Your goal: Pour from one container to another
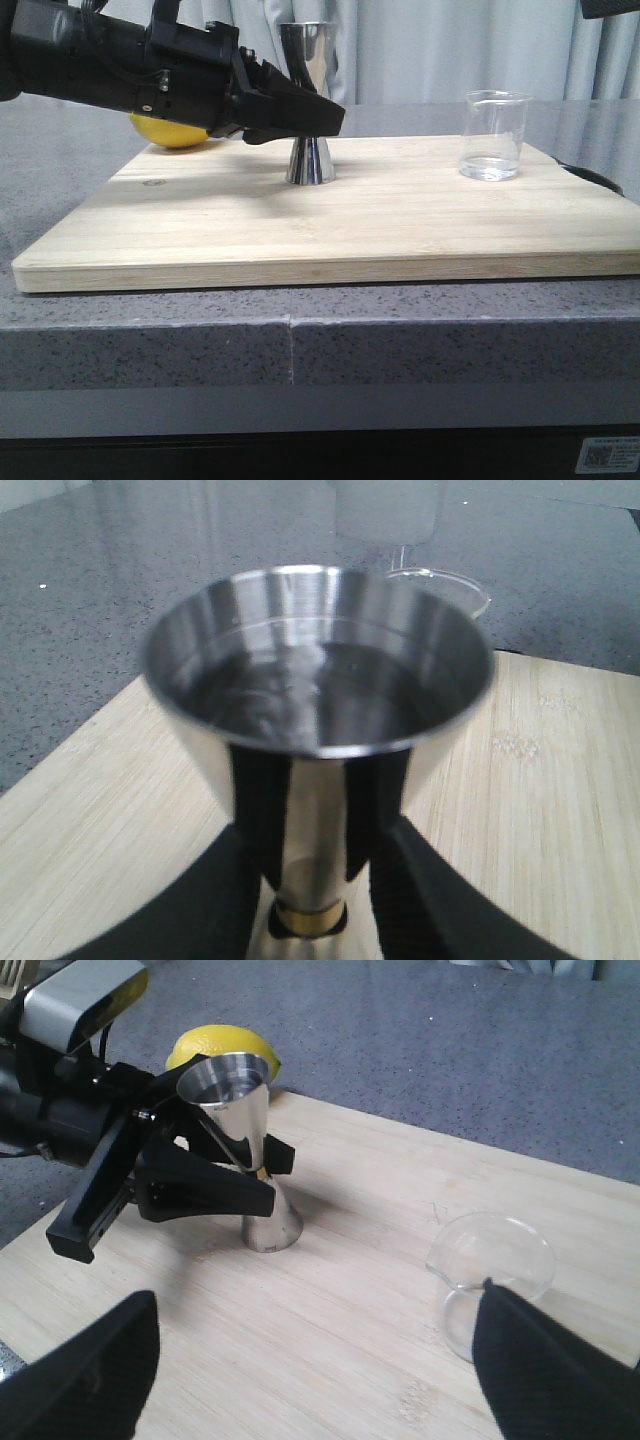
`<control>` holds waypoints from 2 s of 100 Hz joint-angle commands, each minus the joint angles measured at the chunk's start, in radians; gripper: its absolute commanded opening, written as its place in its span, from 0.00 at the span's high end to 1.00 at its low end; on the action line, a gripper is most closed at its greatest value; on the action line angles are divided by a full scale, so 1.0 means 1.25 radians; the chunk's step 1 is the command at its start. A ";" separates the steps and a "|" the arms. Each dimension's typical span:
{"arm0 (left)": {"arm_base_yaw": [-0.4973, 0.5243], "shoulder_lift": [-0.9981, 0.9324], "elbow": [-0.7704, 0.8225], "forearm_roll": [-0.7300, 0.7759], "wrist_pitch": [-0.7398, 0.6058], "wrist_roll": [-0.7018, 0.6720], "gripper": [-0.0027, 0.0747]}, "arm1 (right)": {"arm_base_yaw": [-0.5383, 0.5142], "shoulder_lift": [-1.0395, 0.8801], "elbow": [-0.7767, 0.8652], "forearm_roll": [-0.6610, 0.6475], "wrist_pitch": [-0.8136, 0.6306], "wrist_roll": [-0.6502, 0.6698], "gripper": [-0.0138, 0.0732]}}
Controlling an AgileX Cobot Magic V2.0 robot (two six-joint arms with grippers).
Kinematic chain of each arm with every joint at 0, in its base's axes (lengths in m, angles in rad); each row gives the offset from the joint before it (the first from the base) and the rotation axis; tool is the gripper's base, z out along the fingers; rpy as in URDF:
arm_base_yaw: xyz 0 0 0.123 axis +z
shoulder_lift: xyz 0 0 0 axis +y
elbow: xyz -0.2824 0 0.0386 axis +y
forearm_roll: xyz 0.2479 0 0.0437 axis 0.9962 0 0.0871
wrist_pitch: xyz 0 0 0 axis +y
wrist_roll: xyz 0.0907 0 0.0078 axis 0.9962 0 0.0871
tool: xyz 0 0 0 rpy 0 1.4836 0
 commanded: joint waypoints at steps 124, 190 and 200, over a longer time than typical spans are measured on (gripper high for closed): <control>0.129 -0.379 -0.021 0.848 0.026 -1.034 0.27 | -0.003 -0.019 -0.018 -0.005 0.023 0.075 0.18; 0.134 -0.824 0.110 1.521 0.010 -1.834 0.27 | -0.003 -0.167 -0.018 -0.005 -0.007 0.160 0.18; 0.134 -0.879 0.172 1.521 -0.016 -1.862 0.27 | -0.003 -0.176 -0.018 -0.005 -0.006 0.166 0.18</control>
